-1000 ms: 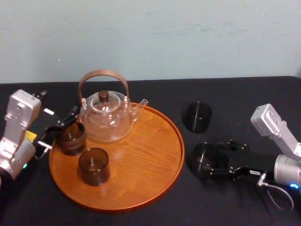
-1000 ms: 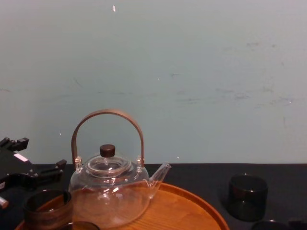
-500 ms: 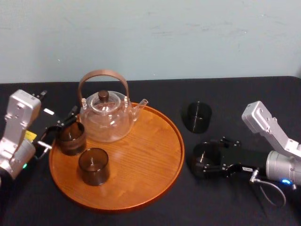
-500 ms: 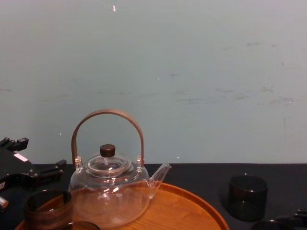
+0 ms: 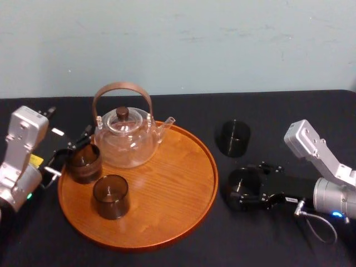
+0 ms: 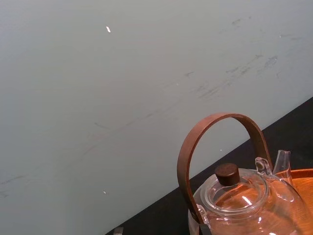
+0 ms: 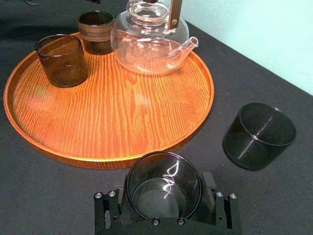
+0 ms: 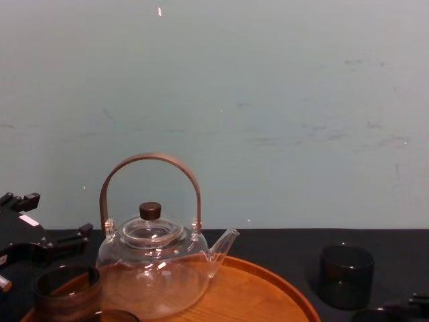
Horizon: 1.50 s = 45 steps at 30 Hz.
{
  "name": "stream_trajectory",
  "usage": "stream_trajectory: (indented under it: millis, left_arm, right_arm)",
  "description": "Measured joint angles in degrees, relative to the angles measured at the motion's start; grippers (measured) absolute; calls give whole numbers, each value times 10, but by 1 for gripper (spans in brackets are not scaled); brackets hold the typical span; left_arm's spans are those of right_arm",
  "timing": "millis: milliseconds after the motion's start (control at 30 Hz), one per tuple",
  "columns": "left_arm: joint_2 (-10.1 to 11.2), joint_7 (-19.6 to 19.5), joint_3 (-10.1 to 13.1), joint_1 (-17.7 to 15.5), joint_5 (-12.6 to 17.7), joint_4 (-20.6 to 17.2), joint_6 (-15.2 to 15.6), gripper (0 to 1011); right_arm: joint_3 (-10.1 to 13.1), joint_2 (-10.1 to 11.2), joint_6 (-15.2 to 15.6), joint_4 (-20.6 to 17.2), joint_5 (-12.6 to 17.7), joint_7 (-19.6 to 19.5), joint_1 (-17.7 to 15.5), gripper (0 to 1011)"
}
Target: Pick up the glass from the table and place it on the tray.
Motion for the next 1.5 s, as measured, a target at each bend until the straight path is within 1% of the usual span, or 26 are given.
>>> stream_trajectory:
  millis: [167, 633, 733, 800, 1000, 1267, 1400, 1500]
  left_arm:
    - [0, 0, 0, 0, 0, 0, 0, 1002]
    - [0, 0, 0, 0, 0, 0, 0, 1001]
    - [0, 0, 0, 0, 0, 0, 0, 1001]
    - [0, 0, 0, 0, 0, 0, 0, 1001]
    - [0, 0, 0, 0, 0, 0, 0, 1001]
    - [0, 0, 0, 0, 0, 0, 0, 1001]
    - [0, 0, 0, 0, 0, 0, 0, 1001]
    - [0, 0, 0, 0, 0, 0, 0, 1002]
  right_arm:
    - [0, 0, 0, 0, 1, 0, 0, 905]
    - [1, 0, 1, 0, 2, 0, -1, 904]
    - [4, 2, 0, -2, 6, 0, -3, 904]
    - [7, 4, -1, -5, 9, 0, -5, 904]
    - [23, 19, -5, -30, 23, 0, -10, 904]
    - [37, 35, -9, -59, 33, 0, -6, 904]
    - [37, 35, -12, -62, 33, 2, 2, 905]
    - [31, 29, -15, -60, 32, 5, 14, 904]
